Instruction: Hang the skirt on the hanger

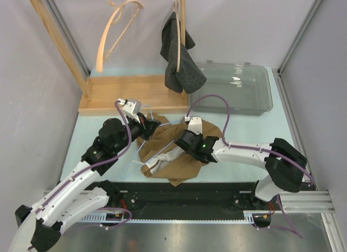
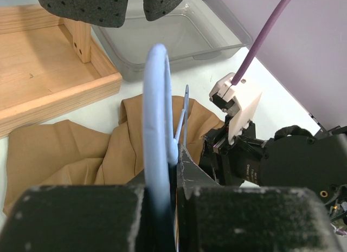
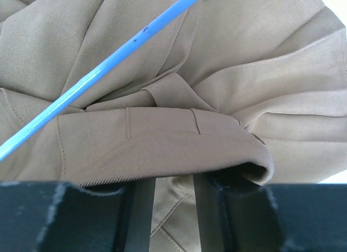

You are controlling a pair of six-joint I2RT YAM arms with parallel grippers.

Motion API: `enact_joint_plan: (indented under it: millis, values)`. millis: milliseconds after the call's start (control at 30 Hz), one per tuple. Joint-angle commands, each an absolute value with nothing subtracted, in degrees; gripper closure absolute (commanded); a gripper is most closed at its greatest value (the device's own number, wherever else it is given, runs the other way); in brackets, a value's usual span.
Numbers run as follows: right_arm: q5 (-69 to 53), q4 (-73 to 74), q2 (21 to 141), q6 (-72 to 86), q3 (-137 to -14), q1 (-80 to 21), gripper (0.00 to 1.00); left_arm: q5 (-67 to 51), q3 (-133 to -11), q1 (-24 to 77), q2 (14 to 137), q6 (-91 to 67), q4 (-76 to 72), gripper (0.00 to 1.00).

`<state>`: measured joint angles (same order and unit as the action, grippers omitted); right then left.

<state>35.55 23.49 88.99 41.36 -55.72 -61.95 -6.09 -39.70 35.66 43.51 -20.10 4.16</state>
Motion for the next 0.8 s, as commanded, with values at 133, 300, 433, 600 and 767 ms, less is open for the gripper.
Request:
enact_joint_plan:
  millis: [133,300,433,600,767]
  values:
    - [40.78,20.3,91.84,42.1,-57.66,-62.84,0.78,-5.19,-41.31,36.21,42.19,-20.13,3.96,1.0]
    - [42.36,20.39,92.2,42.19,-57.74,-63.46,0.95,-5.1,-41.22,36.12,42.01,-19.95,4.13,1.0]
    - [43.33,21.88,90.36,42.89,-57.74,-63.81,1.0,-5.1,-41.31,36.12,42.01,-19.78,4.48,1.0]
    - [43.77,25.13,84.38,43.24,-57.66,-64.34,1.0,-4.92,-41.48,36.21,41.75,-19.42,4.83,1.0]
    - [43.16,27.94,79.9,43.42,-57.74,-64.16,1.0,-4.75,-41.66,36.12,42.01,-19.16,4.66,1.0]
